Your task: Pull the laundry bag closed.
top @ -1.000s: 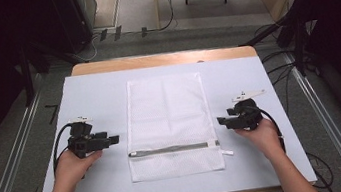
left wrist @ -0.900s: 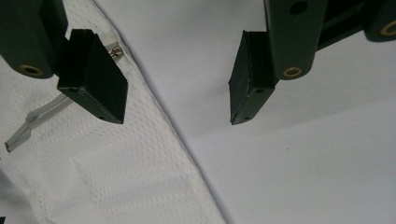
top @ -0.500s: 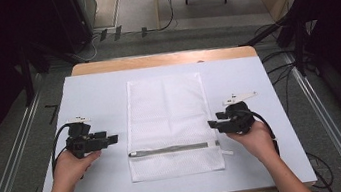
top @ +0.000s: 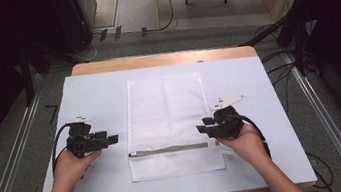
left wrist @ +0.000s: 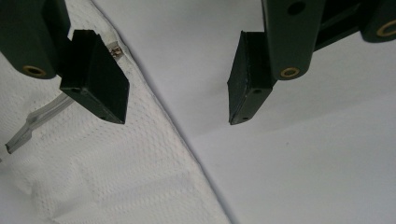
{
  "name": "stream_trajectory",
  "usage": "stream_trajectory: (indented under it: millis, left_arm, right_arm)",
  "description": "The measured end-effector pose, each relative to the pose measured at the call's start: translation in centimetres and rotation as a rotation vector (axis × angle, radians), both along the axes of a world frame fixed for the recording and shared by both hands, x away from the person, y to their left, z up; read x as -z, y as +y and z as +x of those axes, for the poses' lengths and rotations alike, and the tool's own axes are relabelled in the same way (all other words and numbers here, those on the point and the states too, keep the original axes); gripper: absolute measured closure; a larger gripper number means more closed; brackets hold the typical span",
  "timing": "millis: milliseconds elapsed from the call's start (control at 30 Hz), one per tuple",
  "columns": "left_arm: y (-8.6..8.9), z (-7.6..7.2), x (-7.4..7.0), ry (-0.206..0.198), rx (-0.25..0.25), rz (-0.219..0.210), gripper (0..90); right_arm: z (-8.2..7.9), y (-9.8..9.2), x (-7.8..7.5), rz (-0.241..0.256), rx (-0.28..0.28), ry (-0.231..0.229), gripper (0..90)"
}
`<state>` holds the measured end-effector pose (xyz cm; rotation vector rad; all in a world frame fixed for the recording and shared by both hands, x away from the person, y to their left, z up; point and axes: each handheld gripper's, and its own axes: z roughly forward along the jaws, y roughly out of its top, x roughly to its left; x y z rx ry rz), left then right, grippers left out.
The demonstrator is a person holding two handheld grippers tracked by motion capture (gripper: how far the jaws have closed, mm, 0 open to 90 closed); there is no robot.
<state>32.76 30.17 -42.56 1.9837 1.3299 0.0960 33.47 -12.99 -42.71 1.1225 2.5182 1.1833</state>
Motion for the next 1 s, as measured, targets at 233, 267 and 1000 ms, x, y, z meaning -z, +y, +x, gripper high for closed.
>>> stream_trajectory:
  millis: [233,267,1000]
  left_arm:
    - [-0.1,0.0,0.0,0.000,0.004,0.004,38.8]
    - [-0.1,0.0,0.0,0.000,0.008,0.005,38.8]
    - [0.3,0.0,-0.1,-0.008,-0.006,-0.007,38.6]
  right_arm:
    - [-0.5,1.4,0.2,-0.008,-0.046,-0.017,63.6]
    - [-0.5,1.6,0.2,-0.005,-0.050,-0.016,63.4]
    - [-1.5,6.0,0.3,0.008,-0.150,0.020,69.4]
